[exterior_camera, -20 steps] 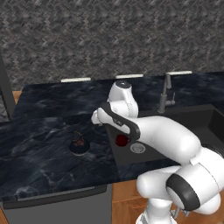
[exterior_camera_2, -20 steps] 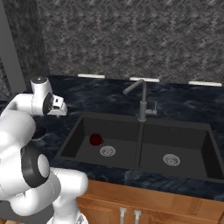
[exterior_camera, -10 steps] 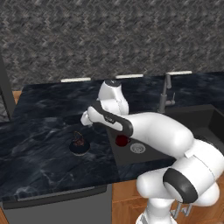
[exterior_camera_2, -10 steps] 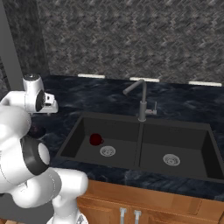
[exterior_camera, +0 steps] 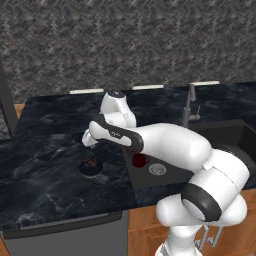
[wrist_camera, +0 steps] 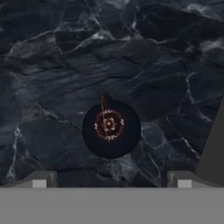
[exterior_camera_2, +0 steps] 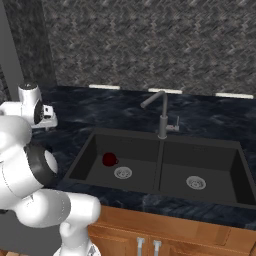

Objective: Place the mug in the left basin and the teapot in the right basin of the sink.

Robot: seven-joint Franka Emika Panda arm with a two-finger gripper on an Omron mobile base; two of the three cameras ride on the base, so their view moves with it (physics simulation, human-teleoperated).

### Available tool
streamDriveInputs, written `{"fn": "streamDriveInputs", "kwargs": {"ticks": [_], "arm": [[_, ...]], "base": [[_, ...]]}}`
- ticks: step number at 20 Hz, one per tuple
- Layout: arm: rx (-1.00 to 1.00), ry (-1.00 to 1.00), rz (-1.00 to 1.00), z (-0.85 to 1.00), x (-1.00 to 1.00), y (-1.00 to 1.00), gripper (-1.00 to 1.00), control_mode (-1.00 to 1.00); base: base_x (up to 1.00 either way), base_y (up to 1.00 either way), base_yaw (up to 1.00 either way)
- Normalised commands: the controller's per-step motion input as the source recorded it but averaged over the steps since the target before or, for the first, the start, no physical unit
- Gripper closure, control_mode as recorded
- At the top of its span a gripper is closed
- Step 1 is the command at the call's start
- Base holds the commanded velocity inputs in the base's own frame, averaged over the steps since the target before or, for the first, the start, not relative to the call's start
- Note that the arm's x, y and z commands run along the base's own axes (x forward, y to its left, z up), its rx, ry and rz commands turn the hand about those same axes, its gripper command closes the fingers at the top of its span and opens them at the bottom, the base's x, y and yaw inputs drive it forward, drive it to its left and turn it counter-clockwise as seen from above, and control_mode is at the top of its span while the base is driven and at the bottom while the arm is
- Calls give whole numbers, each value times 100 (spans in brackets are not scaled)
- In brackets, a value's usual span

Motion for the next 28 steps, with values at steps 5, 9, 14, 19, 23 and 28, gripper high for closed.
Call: {"fn": "streamDriveInputs", "kwargs": {"ticks": [5,9,14,19,23,28], "arm": [[-15,1,10,0,0,29,-100,-100],[-22,1,7,-1,-1,22,-100,-100],[-19,0,8,-5,10,15,-100,-100],[-5,1,9,-8,16,8,-100,-100],[0,1,8,-9,18,4,-100,-100],[0,1,6,-14,14,2,-100,-100]], "base": [[0,0,0],[0,0,0],[0,0,0],[0,0,0],[0,0,0],[0,0,0]]}}
